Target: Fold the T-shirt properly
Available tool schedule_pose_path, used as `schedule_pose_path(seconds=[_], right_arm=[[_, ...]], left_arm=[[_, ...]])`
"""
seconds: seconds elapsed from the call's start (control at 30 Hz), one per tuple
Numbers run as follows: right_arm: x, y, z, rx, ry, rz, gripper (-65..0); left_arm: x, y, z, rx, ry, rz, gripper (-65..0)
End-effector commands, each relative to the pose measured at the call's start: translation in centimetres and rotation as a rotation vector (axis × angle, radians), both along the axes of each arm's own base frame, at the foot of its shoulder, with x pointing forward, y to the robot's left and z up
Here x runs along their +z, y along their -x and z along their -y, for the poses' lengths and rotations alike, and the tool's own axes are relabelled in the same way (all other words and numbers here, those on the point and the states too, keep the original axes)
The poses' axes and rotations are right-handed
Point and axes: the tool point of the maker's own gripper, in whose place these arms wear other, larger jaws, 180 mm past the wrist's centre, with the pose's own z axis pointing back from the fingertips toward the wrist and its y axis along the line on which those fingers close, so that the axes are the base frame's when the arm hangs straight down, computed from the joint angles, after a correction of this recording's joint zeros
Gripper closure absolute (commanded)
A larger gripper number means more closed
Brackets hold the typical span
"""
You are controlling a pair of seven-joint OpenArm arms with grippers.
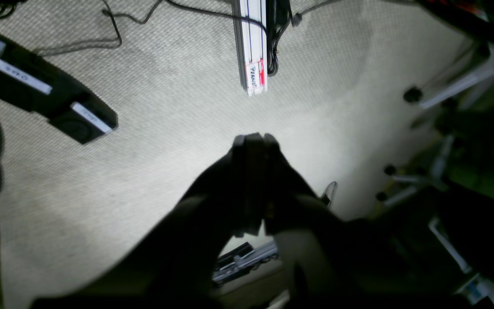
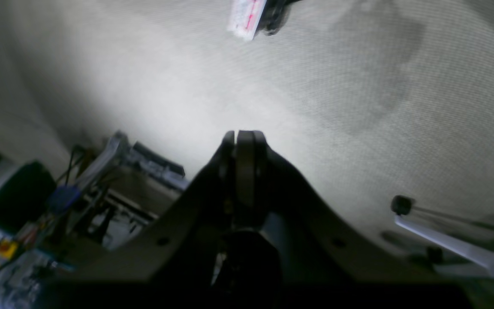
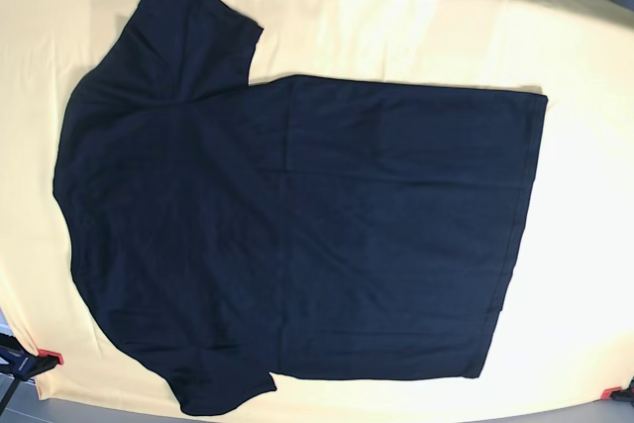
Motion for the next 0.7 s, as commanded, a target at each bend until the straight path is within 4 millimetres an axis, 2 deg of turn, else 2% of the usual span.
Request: schedule_pose_path(seconds=[0.0, 0.2, 0.43, 0.57, 0.67], right_arm=[[0.8, 0.6, -0.2, 0.0, -0.014, -0.004, 0.0], [4.6, 0.9, -2.5, 0.013, -0.065, 0.085, 0.0], [10.1, 1.5, -1.8, 0.065, -0.062, 0.168, 0.0], [13.9, 1.3, -1.6, 0.089, -0.06, 0.223, 0.0], [16.5, 0.4, -1.3, 0.12, -0.036, 0.288, 0.0]], left_arm=[[0.8, 0.8, 0.2, -0.006, 0.025, -0.01, 0.0], [5.3, 1.3, -0.1, -0.122, 0.078, 0.049, 0.0], [11.4, 1.1, -0.6, -0.315, 0.096, 0.127, 0.0], [15.0, 1.9, 0.2, -0.48, 0.126, 0.149, 0.0], [17.7, 1.5, 1.3, -0.555, 0.168, 0.198, 0.0]])
